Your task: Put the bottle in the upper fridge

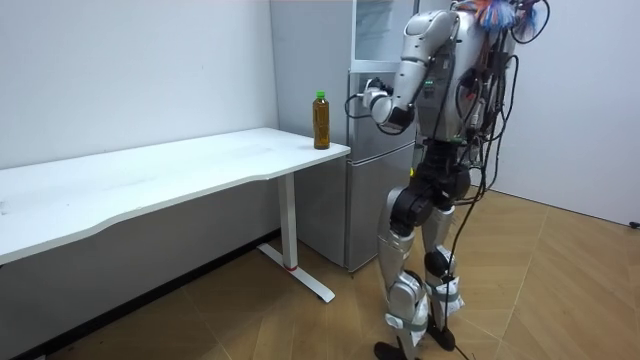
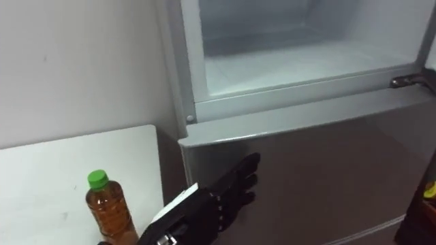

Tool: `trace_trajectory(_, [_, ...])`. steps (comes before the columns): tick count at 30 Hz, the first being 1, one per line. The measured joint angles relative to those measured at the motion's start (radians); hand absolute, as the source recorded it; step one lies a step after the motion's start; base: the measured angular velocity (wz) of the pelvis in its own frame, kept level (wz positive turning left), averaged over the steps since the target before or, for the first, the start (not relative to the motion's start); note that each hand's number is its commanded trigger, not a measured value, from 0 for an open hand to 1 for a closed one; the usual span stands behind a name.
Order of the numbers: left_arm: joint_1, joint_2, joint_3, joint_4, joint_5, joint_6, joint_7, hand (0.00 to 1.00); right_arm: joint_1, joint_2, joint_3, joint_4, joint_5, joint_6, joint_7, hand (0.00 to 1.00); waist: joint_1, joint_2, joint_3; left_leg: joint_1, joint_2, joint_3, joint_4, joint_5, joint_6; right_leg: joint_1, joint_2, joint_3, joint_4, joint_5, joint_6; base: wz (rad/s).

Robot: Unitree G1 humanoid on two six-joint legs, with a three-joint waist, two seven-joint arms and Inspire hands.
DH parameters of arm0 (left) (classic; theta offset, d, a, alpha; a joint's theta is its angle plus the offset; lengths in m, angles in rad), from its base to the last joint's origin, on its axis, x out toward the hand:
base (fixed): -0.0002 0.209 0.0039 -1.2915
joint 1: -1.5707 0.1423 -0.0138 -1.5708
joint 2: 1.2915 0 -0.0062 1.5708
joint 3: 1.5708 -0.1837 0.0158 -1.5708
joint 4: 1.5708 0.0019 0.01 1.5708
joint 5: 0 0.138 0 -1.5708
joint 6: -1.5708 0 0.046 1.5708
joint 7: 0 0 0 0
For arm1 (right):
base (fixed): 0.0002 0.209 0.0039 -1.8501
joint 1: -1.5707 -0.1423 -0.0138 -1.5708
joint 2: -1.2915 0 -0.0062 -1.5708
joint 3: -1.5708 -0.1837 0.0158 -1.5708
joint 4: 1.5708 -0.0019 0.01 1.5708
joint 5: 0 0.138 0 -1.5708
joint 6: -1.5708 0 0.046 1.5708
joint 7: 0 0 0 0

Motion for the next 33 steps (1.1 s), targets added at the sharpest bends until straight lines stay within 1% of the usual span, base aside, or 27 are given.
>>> trace_trajectory(1, [0.003,0.000,0.005,0.000,0.004,0.000,0.000,0.00,0.000,0.000,0.000,0.000,-0.006,-0.005,0.007,0.00,0.002,0.000,-0.0002,-0.004,-0.003,-0.013,0.000,0.001,0.002,0.001,-0.002,-0.006,0.002,-0.003,0.002,0.26])
trace_trajectory(3, [0.014,0.000,0.008,0.001,0.004,-0.014,-0.001,0.00,-0.004,0.000,0.000,0.002,-0.025,-0.008,0.014,0.00,0.008,0.000,-0.0002,-0.003,-0.003,-0.017,0.000,0.003,0.005,0.001,-0.006,-0.012,0.002,-0.005,0.003,0.14])
trace_trajectory(4, [0.033,0.000,0.012,0.003,0.004,-0.029,-0.005,0.00,-0.003,0.001,0.000,0.002,-0.037,-0.012,0.024,0.00,0.010,0.000,-0.0001,0.000,-0.002,-0.018,0.000,0.004,0.006,0.005,-0.008,-0.016,0.003,-0.006,0.004,0.00])
trace_trajectory(5, [0.051,0.000,0.015,0.003,0.003,-0.033,-0.014,0.00,-0.001,0.001,-0.003,0.003,-0.042,-0.015,0.034,0.00,0.012,-0.001,0.0008,0.001,-0.003,-0.019,0.000,0.004,0.006,0.008,-0.009,-0.018,0.003,-0.007,0.005,0.04])
trace_trajectory(8, [0.106,0.001,0.027,0.003,0.003,-0.033,-0.031,0.00,0.010,0.004,-0.018,0.003,-0.041,-0.015,0.047,0.00,0.013,-0.009,0.0033,0.005,-0.003,-0.020,0.000,0.004,0.006,0.016,-0.011,-0.031,0.003,-0.010,0.005,0.08])
trace_trajectory(10, [0.127,0.002,0.036,0.003,0.003,-0.033,-0.037,0.00,0.011,0.005,-0.020,0.003,-0.040,-0.015,0.056,0.00,0.018,-0.016,0.0049,0.005,-0.003,-0.021,0.000,0.004,0.006,0.016,-0.011,-0.033,0.004,-0.011,0.004,0.03])
trace_trajectory(11, [0.145,0.009,0.041,0.003,0.003,-0.033,-0.038,0.00,0.013,0.005,-0.028,0.003,-0.038,-0.015,0.063,0.00,0.021,-0.018,0.0034,0.005,-0.004,-0.021,0.000,0.004,0.006,0.017,-0.010,-0.033,0.004,-0.011,0.004,0.00])
trace_trajectory(12, [0.155,0.011,0.042,0.003,0.003,-0.033,-0.038,0.00,0.014,0.005,-0.034,0.003,-0.035,-0.015,0.064,0.00,0.021,-0.019,0.0028,0.006,-0.004,-0.021,0.001,0.004,0.006,0.018,-0.010,-0.033,0.003,-0.011,0.004,0.00])
trace_trajectory(14, [0.194,0.021,0.042,0.055,0.003,-0.054,-0.036,0.00,0.014,0.006,-0.055,0.004,-0.036,-0.015,0.061,0.00,0.020,-0.022,0.0028,0.008,-0.005,-0.021,0.000,0.004,0.006,0.021,-0.009,-0.031,0.008,-0.011,0.003,0.00])
trace_trajectory(15, [0.204,0.021,0.042,0.078,0.005,-0.056,-0.035,0.00,0.014,0.007,-0.058,0.004,-0.038,-0.015,0.060,0.00,0.020,-0.024,0.0036,0.008,-0.006,-0.021,0.000,0.004,0.006,0.023,-0.008,-0.032,0.007,-0.011,0.003,0.00])
trace_trajectory(17, [0.249,0.023,0.042,0.153,0.032,-0.050,-0.029,0.00,0.018,0.010,-0.058,0.003,-0.040,-0.015,0.054,0.00,0.017,-0.036,0.0068,0.015,-0.007,-0.025,0.000,0.004,0.005,0.032,-0.005,-0.032,0.002,-0.011,0.002,0.05])
trace_trajectory(18, [0.258,0.027,0.042,0.164,0.040,-0.049,-0.029,0.00,0.020,0.010,-0.059,0.002,-0.042,-0.015,0.053,0.00,0.018,-0.038,0.0066,0.014,-0.007,-0.027,0.000,0.004,0.005,0.032,-0.004,-0.032,0.002,-0.012,0.002,0.06])
trace_trajectory(19, [0.267,0.033,0.042,0.189,0.046,-0.049,-0.030,0.00,0.020,0.009,-0.062,0.001,-0.043,-0.015,0.049,0.00,0.019,-0.039,0.0071,0.013,-0.006,-0.027,0.000,0.004,0.004,0.032,-0.004,-0.032,0.002,-0.012,0.002,0.05])
trace_trajectory(22, [0.268,0.037,0.045,0.263,0.066,-0.049,-0.027,0.00,0.020,0.009,-0.079,-0.002,-0.045,-0.015,0.037,0.00,0.027,-0.039,0.0066,0.011,-0.007,-0.028,0.002,0.004,0.004,0.031,-0.005,-0.033,0.003,-0.012,0.002,0.01])
trace_trajectory(25, [0.281,0.047,0.046,0.305,0.079,-0.052,-0.016,0.00,0.021,0.009,-0.079,-0.007,-0.044,-0.016,0.041,0.00,0.027,-0.038,0.0060,0.014,-0.006,-0.028,-0.001,0.004,0.004,0.032,-0.004,-0.033,0.003,-0.013,0.003,0.00])
trace_trajectory(30, [0.282,0.039,0.049,0.422,0.112,-0.064,0.006,0.00,0.024,0.002,-0.079,-0.010,-0.045,-0.016,0.043,0.00,0.035,-0.036,0.0029,0.015,-0.005,-0.026,-0.001,0.004,0.004,0.032,-0.003,-0.031,0.004,-0.013,0.002,0.00])
trace_trajectory(32, [0.284,0.038,0.064,0.473,0.124,-0.075,0.009,0.00,0.034,-0.004,-0.079,-0.027,-0.054,-0.020,0.043,0.00,0.048,-0.035,0.0021,0.015,-0.005,-0.025,-0.002,0.004,0.004,0.031,-0.003,-0.032,0.004,-0.013,0.002,0.00])
trace_trajectory(33, [0.288,0.038,0.074,0.495,0.132,-0.087,0.013,0.00,0.043,-0.007,-0.079,-0.040,-0.055,-0.031,0.045,0.00,0.054,-0.035,0.0018,0.015,-0.005,-0.026,-0.002,0.004,0.004,0.032,-0.003,-0.033,0.004,-0.013,0.002,0.00])
